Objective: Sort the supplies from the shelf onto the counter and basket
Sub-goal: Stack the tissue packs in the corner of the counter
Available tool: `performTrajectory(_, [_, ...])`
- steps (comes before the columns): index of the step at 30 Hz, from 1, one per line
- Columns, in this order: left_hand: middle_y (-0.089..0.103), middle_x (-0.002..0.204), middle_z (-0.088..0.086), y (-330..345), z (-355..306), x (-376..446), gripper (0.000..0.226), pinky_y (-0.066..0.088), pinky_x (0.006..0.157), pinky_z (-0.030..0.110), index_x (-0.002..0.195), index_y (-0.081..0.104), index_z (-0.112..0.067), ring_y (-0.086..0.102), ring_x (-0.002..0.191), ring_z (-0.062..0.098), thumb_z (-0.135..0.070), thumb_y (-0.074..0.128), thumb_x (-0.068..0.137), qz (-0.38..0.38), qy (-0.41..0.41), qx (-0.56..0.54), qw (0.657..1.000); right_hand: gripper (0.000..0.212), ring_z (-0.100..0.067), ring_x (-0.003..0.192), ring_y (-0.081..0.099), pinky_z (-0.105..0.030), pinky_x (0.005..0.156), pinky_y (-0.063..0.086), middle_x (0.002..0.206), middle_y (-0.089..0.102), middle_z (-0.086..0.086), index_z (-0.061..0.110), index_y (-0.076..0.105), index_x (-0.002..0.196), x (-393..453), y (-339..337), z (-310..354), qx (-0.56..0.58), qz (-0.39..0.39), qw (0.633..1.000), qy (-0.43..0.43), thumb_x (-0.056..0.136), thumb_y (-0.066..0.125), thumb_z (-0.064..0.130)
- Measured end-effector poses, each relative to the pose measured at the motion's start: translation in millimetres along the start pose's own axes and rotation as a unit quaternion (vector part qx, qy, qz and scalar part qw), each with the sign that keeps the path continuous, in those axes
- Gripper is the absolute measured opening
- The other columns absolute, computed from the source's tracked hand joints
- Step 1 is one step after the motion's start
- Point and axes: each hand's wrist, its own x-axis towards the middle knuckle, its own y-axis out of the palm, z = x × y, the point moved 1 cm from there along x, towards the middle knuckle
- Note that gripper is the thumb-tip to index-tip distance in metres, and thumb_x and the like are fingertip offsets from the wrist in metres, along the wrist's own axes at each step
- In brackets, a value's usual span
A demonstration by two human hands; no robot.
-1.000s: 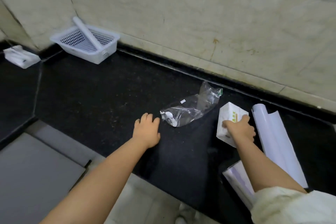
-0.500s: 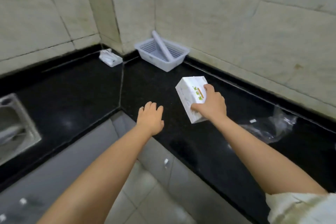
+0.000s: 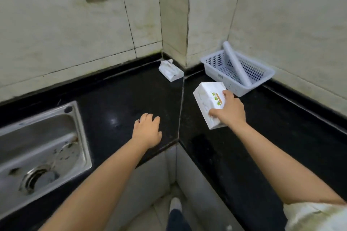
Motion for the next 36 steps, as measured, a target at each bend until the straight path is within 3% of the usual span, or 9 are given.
performTrajectory(10, [0.031, 0.149, 0.012, -24, 24, 223, 0.055, 0.030, 0.111, 0.042, 0.142, 0.030, -0.012, 0.024, 0.140, 0.028, -0.032, 0.046, 0.094, 0.026, 0.022, 0.012, 0.999, 0.086, -0.034, 0.115, 0.044, -0.045, 0.092, 0.042, 0.125, 0.049, -0.017, 0.019, 0.030, 0.135, 189, 74, 35, -0.031, 0.007, 0.999, 0.020, 0.063, 0.074, 0.036])
performTrajectory(15, [0.046, 0.135, 0.014, -30, 3, 311, 0.046, 0.044, 0.094, 0.039, 0.133, 0.041, -0.009, 0.044, 0.123, 0.029, -0.031, 0.050, 0.093, -0.018, 0.035, -0.044, 0.998, 0.087, -0.036, 0.118, 0.041, -0.045, 0.095, 0.040, 0.127, 0.046, -0.020, 0.018, 0.032, 0.136, 236, 95, 27, -0.025, 0.016, 0.999, 0.041, 0.063, 0.076, 0.032])
performTrajectory(19, [0.052, 0.126, 0.016, -21, -18, 361, 0.041, 0.047, 0.085, 0.041, 0.123, 0.046, -0.004, 0.050, 0.115, 0.032, -0.030, 0.052, 0.093, -0.074, -0.007, -0.105, 0.992, 0.086, -0.035, 0.116, 0.040, -0.043, 0.094, 0.039, 0.125, 0.046, -0.019, 0.019, 0.033, 0.134, 251, 109, 21, -0.015, 0.016, 0.998, 0.052, 0.061, 0.077, 0.028])
performTrajectory(22, [0.054, 0.123, 0.018, -9, -19, 380, 0.030, 0.048, 0.080, 0.040, 0.118, 0.048, -0.002, 0.054, 0.110, 0.032, -0.021, 0.046, 0.096, -0.072, -0.043, -0.120, 0.989, 0.086, -0.033, 0.115, 0.041, -0.040, 0.091, 0.039, 0.124, 0.047, -0.017, 0.021, 0.034, 0.133, 259, 115, 19, -0.018, 0.026, 0.998, 0.050, 0.059, 0.078, 0.028])
performTrajectory(26, [0.054, 0.116, 0.019, -1, 0, 388, 0.022, 0.043, 0.068, 0.037, 0.110, 0.052, 0.000, 0.058, 0.094, 0.033, -0.012, 0.037, 0.098, -0.102, -0.016, -0.161, 0.981, 0.087, -0.031, 0.115, 0.041, -0.039, 0.090, 0.039, 0.123, 0.046, -0.014, 0.023, 0.033, 0.134, 271, 119, 25, -0.029, 0.047, 0.998, 0.043, 0.059, 0.078, 0.029])
performTrajectory(31, [0.053, 0.102, 0.025, -9, 53, 366, 0.020, 0.037, 0.064, 0.035, 0.095, 0.054, 0.007, 0.053, 0.082, 0.036, -0.008, 0.041, 0.097, -0.184, -0.002, -0.254, 0.950, 0.085, -0.025, 0.101, 0.043, -0.033, 0.079, 0.038, 0.102, 0.036, -0.002, 0.030, 0.033, 0.133, 288, 124, 56, -0.021, 0.170, 0.984, 0.042, 0.059, 0.076, 0.032])
performTrajectory(36, [0.053, 0.100, 0.024, -10, 102, 351, 0.019, 0.028, 0.062, 0.027, 0.092, 0.054, 0.006, 0.049, 0.078, 0.033, -0.007, 0.042, 0.097, -0.171, -0.027, -0.205, 0.963, 0.084, -0.036, 0.118, 0.039, -0.044, 0.097, 0.038, 0.125, 0.043, -0.016, 0.027, 0.029, 0.135, 302, 156, 105, -0.068, 0.188, 0.979, -0.029, 0.063, 0.072, 0.037])
